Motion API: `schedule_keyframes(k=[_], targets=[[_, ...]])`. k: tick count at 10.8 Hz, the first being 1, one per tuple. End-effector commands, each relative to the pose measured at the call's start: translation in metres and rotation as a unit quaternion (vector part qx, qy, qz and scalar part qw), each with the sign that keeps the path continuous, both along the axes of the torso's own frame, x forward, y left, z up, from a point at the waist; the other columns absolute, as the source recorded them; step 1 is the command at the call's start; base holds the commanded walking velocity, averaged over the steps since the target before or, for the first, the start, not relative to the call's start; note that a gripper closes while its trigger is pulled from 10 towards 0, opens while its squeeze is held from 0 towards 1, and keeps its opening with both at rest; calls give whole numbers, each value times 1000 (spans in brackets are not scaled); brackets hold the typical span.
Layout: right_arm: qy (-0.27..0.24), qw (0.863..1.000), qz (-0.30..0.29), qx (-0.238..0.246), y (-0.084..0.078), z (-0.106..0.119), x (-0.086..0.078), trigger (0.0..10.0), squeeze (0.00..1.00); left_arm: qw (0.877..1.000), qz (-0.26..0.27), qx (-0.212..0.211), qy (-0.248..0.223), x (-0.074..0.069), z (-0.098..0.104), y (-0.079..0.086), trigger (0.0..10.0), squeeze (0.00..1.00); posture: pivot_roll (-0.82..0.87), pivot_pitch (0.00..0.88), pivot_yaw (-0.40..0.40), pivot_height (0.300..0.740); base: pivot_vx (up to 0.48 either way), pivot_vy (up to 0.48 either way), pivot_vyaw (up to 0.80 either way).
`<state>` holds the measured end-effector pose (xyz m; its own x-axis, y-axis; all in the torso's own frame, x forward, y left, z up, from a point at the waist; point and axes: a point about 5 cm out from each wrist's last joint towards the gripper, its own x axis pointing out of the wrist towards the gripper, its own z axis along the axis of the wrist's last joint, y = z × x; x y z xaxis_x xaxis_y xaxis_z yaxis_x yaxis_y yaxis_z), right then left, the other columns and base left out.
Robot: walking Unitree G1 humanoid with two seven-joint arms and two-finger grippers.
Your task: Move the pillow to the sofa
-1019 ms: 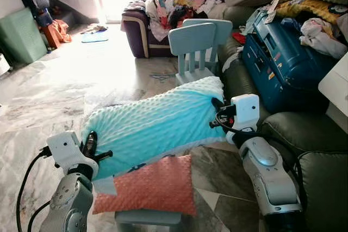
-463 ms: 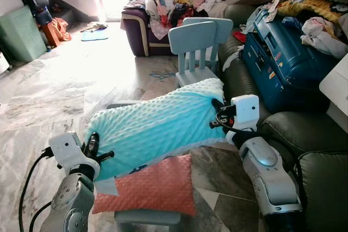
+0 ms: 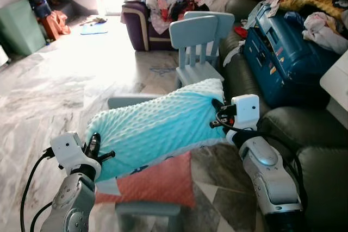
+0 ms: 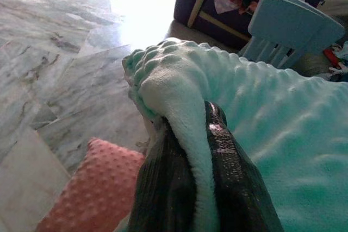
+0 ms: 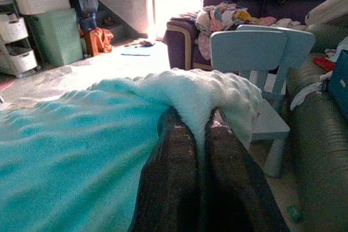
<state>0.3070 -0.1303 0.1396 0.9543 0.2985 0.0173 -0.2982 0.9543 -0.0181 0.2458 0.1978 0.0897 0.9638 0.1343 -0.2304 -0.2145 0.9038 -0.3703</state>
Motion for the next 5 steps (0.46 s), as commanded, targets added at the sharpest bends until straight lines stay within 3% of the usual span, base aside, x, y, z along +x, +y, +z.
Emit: schedule_keyframes(k=[1, 5], targets=[[-10, 1000, -2, 4, -1, 6, 2, 10000, 0, 1000, 9, 4, -8, -1, 5, 5, 10000, 0, -173, 0, 30, 740, -289, 0, 0], [-9, 1000, -2, 4, -1, 6, 2, 10000, 0, 1000, 7, 1, -5, -1, 4, 4, 10000, 0, -173, 0, 31, 740, -290, 0, 0]])
